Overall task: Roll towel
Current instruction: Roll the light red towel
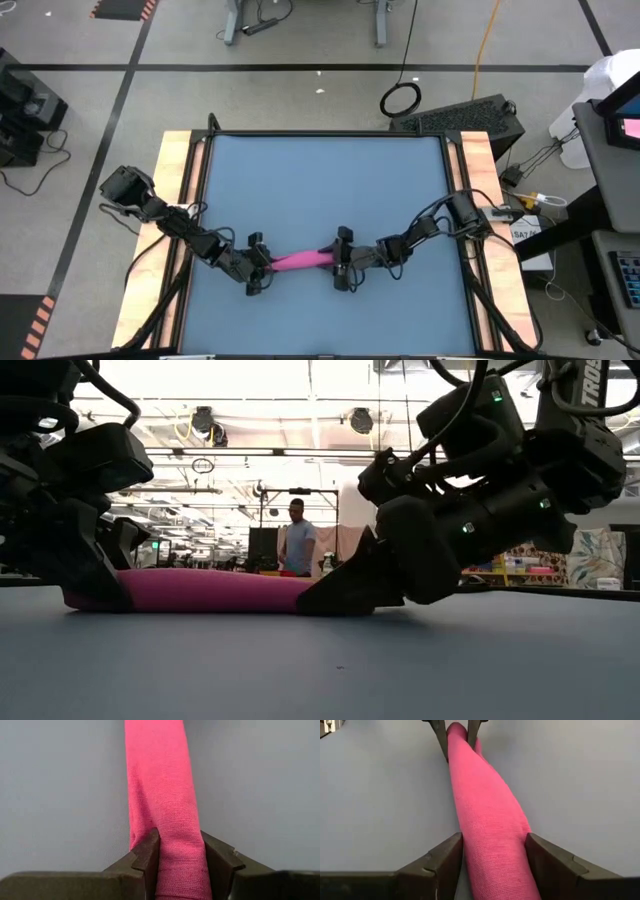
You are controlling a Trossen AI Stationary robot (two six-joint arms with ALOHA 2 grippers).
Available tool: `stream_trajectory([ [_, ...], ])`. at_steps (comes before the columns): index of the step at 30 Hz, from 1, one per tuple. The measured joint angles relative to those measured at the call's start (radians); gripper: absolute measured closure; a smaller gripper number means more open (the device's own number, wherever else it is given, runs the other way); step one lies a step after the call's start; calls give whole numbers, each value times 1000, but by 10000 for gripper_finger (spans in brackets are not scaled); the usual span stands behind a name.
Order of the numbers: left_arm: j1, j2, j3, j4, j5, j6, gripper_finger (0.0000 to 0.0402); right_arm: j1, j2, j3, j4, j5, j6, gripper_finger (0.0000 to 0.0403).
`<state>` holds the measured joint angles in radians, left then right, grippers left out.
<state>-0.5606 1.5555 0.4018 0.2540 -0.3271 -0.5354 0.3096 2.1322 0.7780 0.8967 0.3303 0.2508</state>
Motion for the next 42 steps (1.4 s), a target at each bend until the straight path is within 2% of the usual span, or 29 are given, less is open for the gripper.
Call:
stream_trajectory([
  [16,-5,0,-1,-1,0,0,281,34,-71,-2,32,-21,-139,195],
  [27,-15,0,-1,-2,-1,21,281,33,26,0,54,10,-34,195],
  [34,-17,0,-1,-2,-2,25,281,56,32,2,37,65,-57,195],
  [42,-24,1,-1,4,-7,22,281,63,16,-2,35,58,-59,195],
])
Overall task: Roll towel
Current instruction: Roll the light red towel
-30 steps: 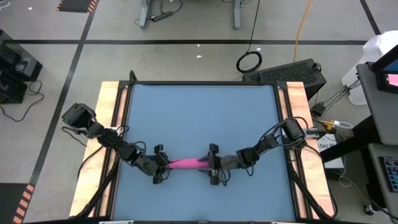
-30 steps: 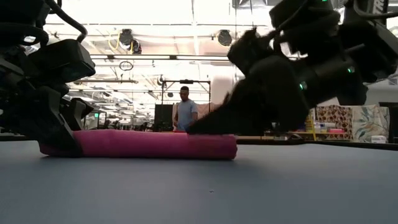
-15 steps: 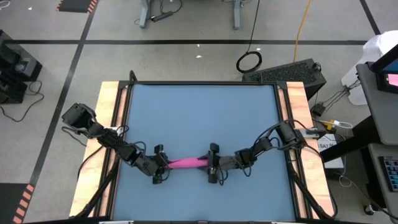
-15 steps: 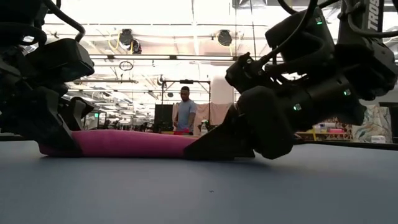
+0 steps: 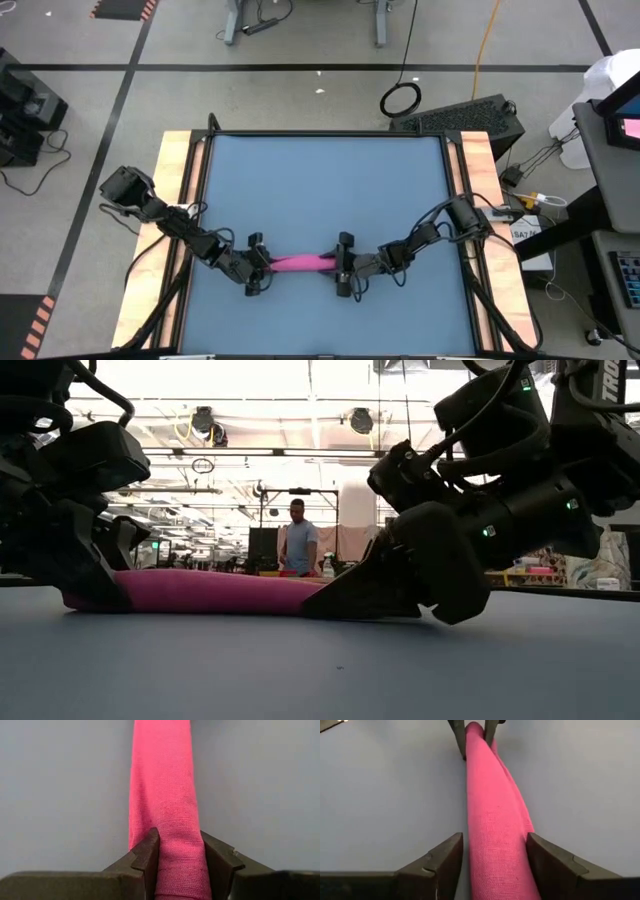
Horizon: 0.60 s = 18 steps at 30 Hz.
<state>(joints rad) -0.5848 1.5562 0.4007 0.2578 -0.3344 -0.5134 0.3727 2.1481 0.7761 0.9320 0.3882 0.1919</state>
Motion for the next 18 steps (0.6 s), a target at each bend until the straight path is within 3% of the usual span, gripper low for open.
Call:
stream_trajectory([
  [8,-4,-17,-1,26,1,-3,275,1,-47,-2,-20,-10,-16,195],
  [18,-7,-79,-3,8,-5,-4,208,3,-95,-2,-14,-12,-39,195],
])
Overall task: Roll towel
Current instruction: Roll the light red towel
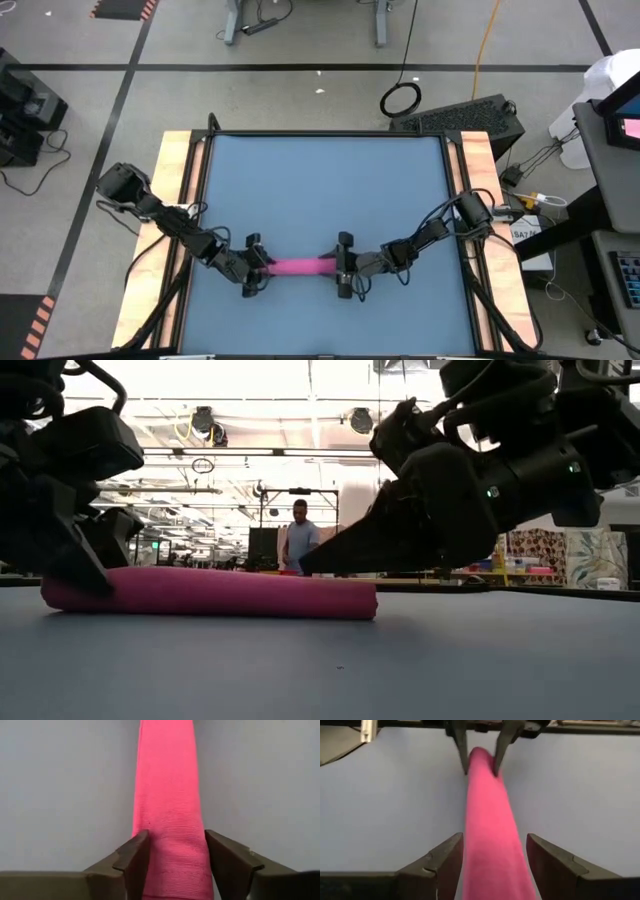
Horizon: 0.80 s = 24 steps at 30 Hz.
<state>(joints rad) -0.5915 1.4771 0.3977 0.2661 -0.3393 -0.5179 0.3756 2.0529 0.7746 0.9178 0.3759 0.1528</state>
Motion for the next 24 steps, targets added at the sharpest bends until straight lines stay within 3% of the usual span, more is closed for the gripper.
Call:
stream_trajectory([
  [13,-4,-111,1,-2,-22,8,175,20,17,1,-41,-35,92,195],
  [24,-81,-184,2,-31,-114,13,175,17,-26,1,8,-34,37,195],
])
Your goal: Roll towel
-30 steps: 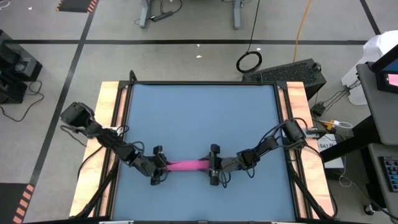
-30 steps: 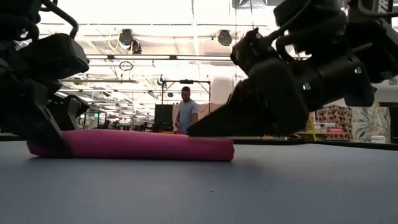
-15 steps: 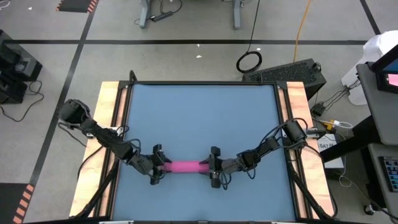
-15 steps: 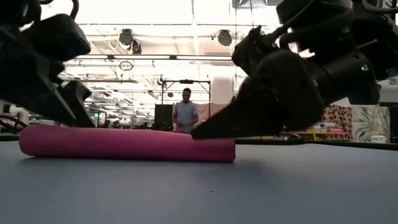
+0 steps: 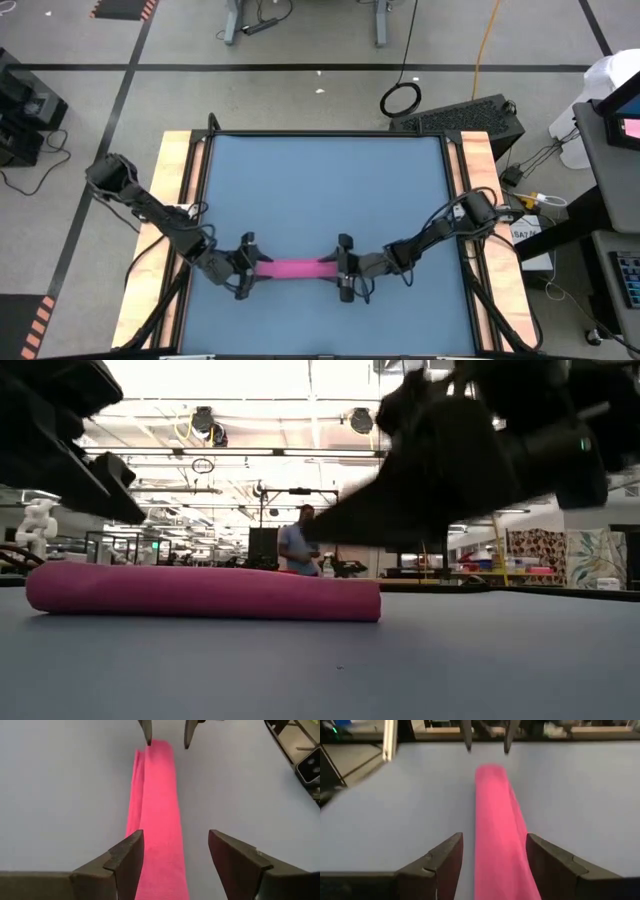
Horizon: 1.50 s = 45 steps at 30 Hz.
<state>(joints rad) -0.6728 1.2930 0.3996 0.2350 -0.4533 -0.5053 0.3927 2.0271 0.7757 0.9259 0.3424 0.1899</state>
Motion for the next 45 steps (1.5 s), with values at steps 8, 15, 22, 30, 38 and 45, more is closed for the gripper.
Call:
stream_trajectory([
  [8,-11,-54,0,30,-159,26,175,0,-232,0,-189,-11,-108,195],
  [15,23,-86,1,104,-189,154,179,-7,-474,0,-501,-8,-203,207],
  [22,27,-144,1,117,-188,310,246,-2,-667,-157,-581,-9,-176,293],
  [30,59,-182,-9,137,-181,399,351,2,-890,-432,-463,-61,-149,397],
  [38,113,-179,-123,351,-139,381,397,2,-1005,-652,-299,-61,-147,398],
  [45,137,-179,-184,389,-141,356,396,0,-1051,-763,-178,-89,-160,401],
])
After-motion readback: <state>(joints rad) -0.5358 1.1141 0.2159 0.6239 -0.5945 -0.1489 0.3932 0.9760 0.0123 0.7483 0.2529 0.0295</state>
